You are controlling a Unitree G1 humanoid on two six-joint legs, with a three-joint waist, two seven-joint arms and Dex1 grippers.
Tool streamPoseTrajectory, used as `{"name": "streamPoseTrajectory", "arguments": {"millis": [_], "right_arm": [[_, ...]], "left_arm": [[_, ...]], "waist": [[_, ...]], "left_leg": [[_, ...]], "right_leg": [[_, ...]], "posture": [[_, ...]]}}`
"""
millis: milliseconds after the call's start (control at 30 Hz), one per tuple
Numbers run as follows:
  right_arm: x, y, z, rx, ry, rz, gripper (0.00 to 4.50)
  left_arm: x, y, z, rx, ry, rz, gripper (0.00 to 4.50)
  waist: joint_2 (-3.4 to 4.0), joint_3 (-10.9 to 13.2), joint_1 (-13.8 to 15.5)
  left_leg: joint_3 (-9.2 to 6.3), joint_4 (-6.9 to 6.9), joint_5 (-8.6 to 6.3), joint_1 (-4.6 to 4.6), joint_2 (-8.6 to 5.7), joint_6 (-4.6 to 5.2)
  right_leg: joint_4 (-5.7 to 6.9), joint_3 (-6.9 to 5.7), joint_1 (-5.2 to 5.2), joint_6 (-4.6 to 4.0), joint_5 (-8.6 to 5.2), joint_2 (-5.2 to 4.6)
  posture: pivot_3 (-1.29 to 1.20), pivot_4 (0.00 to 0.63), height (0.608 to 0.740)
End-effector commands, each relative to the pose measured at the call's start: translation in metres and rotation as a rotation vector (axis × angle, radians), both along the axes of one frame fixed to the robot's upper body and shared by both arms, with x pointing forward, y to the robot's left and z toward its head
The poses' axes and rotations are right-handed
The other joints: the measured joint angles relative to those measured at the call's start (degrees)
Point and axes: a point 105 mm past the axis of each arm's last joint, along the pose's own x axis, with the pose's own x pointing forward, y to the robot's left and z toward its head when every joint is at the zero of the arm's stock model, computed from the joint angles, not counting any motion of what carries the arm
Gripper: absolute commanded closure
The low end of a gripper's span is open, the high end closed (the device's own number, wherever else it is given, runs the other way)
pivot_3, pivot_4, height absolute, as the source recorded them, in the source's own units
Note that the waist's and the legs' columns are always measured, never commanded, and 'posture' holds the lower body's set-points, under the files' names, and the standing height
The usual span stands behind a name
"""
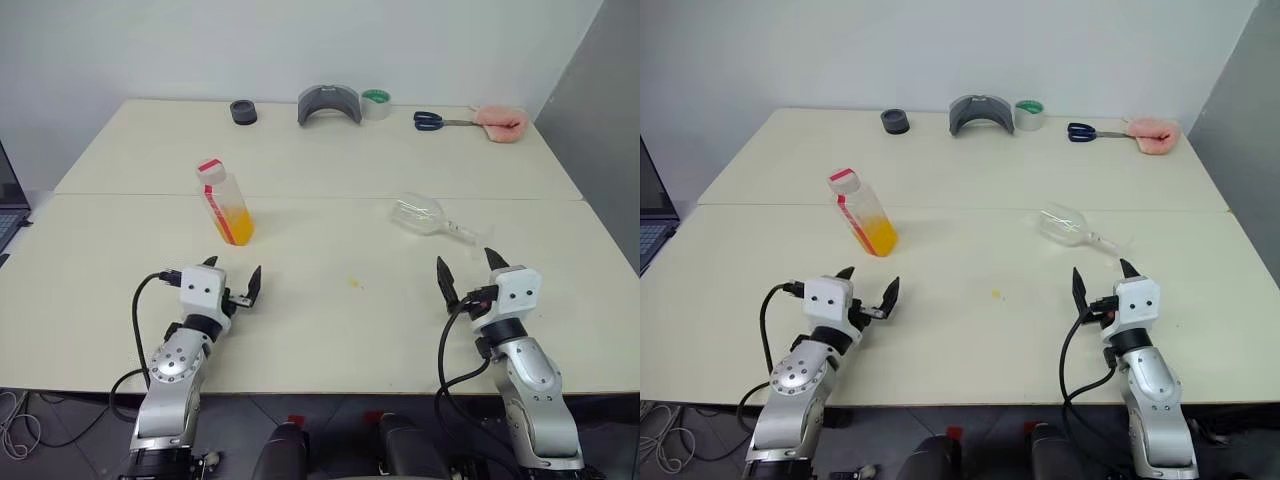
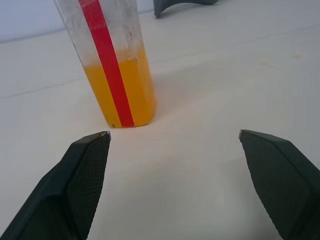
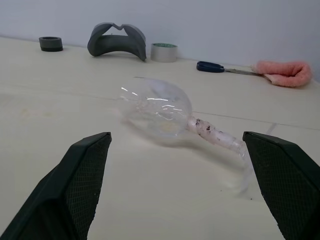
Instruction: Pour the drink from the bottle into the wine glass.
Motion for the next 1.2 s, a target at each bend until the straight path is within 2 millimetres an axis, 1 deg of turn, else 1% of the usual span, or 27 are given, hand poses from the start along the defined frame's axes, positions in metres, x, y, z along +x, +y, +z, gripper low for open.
{"name": "streamPoseTrajectory", "arguments": {"millis": [33, 233, 500, 600, 700, 800, 867, 1033, 1200], "right_arm": [[0.000, -0.003, 0.009, 0.013, -0.045, -0.003, 0.00], [0.000, -0.002, 0.006, 0.011, -0.038, 0.004, 0.00], [-0.001, 0.000, 0.002, 0.005, -0.036, 0.018, 0.00], [-0.001, 0.000, 0.000, 0.003, -0.021, 0.006, 0.00], [0.000, 0.003, 0.002, -0.010, -0.031, 0.017, 0.00], [0.001, 0.006, 0.003, -0.012, -0.025, 0.030, 0.00], [0.001, 0.008, 0.004, -0.006, -0.019, 0.041, 0.00], [-0.002, 0.017, 0.009, -0.031, -0.011, 0.122, 0.00], [-0.007, 0.017, 0.007, -0.012, 0.017, 0.164, 0.00]], "left_arm": [[-0.001, -0.004, 0.010, 0.013, -0.050, -0.023, 0.06], [-0.001, -0.005, 0.010, 0.038, -0.049, -0.009, 0.06], [-0.005, -0.011, 0.015, 0.040, -0.071, -0.080, 0.06], [-0.006, -0.021, 0.018, 0.058, -0.063, -0.130, 0.06], [-0.006, -0.023, 0.021, 0.056, -0.058, -0.137, 0.06], [-0.004, -0.021, 0.026, 0.062, -0.059, -0.110, 0.06], [-0.004, -0.026, 0.030, 0.022, -0.051, -0.150, 0.06], [-0.005, -0.028, 0.041, 0.029, -0.088, -0.153, 0.06], [-0.010, -0.033, 0.044, 0.009, -0.096, -0.183, 0.06]], "waist": [[0.00, 0.0, 0.0], [0.00, 0.0, 0.0], [0.00, 0.0, 0.0], [0.00, 0.0, 0.0], [0.00, 0.0, 0.0], [0.00, 0.0, 0.0], [0.00, 0.0, 0.0], [0.00, 0.0, 0.0], [0.00, 0.0, 0.0]], "left_leg": [[0.00, 0.00, 0.00, 0.00, 0.00, 0.00], [0.00, 0.00, 0.00, 0.00, 0.00, 0.00], [-0.01, 0.00, 0.00, 0.00, 0.00, 0.00], [0.00, 0.00, 0.00, 0.00, 0.00, 0.00], [0.00, 0.00, 0.00, 0.00, 0.00, 0.00], [0.00, 0.00, 0.00, 0.01, 0.01, 0.00], [0.00, 0.00, 0.00, 0.00, 0.01, 0.00], [-0.01, 0.00, 0.00, 0.00, 0.01, 0.00], [-0.01, 0.00, 0.00, 0.00, 0.01, 0.00]], "right_leg": [[0.00, 0.00, 0.00, 0.00, 0.00, 0.00], [0.00, 0.00, 0.00, 0.00, 0.00, 0.00], [0.00, -0.01, 0.00, 0.00, 0.00, 0.00], [0.00, 0.00, 0.00, 0.00, 0.00, 0.00], [0.00, 0.00, 0.00, 0.00, 0.00, 0.00], [0.00, 0.00, 0.00, 0.00, 0.00, 0.01], [0.00, 0.01, 0.00, 0.00, 0.00, 0.01], [0.00, 0.00, 0.00, 0.00, 0.00, 0.00], [0.00, 0.00, 0.02, 0.00, 0.00, 0.00]], "posture": [[0.00, 0.150, 0.740], [0.00, 0.150, 0.740], [0.00, 0.150, 0.740], [0.00, 0.150, 0.740], [0.00, 0.150, 0.740], [0.00, 0.150, 0.740], [0.00, 0.150, 0.740], [0.00, 0.150, 0.740], [0.00, 0.150, 0.740]]}}
